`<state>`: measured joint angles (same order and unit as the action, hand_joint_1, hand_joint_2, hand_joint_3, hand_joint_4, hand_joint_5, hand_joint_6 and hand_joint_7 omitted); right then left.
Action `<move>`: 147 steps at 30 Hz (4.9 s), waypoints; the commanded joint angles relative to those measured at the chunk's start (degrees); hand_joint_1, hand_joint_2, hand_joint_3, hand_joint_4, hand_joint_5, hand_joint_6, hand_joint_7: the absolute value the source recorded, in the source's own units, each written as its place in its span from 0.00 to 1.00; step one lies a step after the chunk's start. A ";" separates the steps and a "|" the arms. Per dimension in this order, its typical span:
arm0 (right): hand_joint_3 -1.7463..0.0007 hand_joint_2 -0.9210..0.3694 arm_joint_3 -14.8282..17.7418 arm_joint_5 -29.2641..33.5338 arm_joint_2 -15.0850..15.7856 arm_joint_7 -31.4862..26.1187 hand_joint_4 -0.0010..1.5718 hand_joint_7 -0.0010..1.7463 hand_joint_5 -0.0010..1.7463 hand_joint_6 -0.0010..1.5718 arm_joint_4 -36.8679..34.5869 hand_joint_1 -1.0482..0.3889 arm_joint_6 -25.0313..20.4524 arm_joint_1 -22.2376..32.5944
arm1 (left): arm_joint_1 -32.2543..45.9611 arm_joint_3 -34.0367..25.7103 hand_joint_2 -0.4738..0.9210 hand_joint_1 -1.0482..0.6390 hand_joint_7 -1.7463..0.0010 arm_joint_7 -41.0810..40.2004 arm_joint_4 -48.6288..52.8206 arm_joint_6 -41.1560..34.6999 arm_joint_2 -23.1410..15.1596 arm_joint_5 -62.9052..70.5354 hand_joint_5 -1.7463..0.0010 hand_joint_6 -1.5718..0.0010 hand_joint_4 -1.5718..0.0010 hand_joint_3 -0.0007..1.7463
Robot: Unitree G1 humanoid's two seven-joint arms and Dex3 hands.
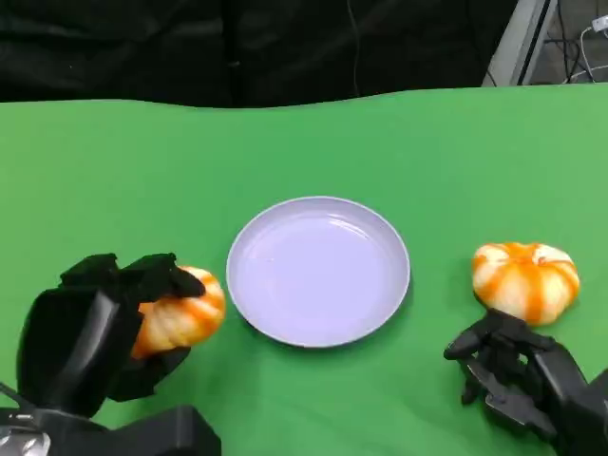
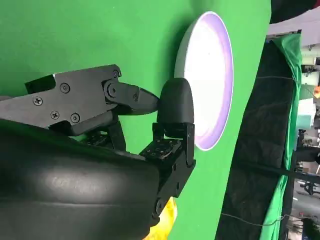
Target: Grasp the bread from the table and place it into the plate.
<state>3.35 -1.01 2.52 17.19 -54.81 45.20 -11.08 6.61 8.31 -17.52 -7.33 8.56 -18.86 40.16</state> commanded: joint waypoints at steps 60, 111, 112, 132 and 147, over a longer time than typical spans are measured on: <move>0.71 0.00 -1.80 1.09 -1.65 -4.49 0.39 0.71 1.00 0.42 -0.52 0.55 0.95 -0.04 | -45.09 14.22 0.99 0.57 0.48 3.46 62.52 16.00 15.53 -6.48 0.12 0.46 0.56 0.10; 0.71 0.00 -1.47 0.84 -1.20 -3.72 0.39 0.72 1.00 0.41 -1.56 0.56 1.51 -0.55 | -30.92 -3.27 1.00 0.11 0.98 34.96 40.97 15.19 13.19 -40.89 0.98 0.77 0.76 0.44; 0.71 0.00 -1.42 0.78 -1.16 -3.67 0.39 0.72 1.00 0.41 -1.67 0.56 1.53 -0.60 | -29.93 -5.20 1.00 0.12 0.98 37.06 40.87 16.15 13.86 -44.88 0.98 0.76 0.74 0.42; 0.72 0.00 -1.20 0.61 -0.61 -3.36 0.39 0.71 1.00 0.42 -1.62 0.55 1.67 -0.26 | -16.59 -15.81 1.00 0.19 0.98 50.71 32.57 14.65 16.32 -65.23 0.97 0.65 0.61 0.28; 0.72 0.00 -0.81 0.07 -0.13 -2.36 0.37 0.71 1.00 0.42 -1.24 0.56 1.36 0.00 | -8.01 -22.98 1.00 0.25 0.99 58.72 32.50 12.49 15.13 -72.29 0.99 0.62 0.56 0.26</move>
<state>2.02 -0.21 1.37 14.53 -56.02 46.90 -11.27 -2.33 -13.07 39.70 24.17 21.34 -2.44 -31.12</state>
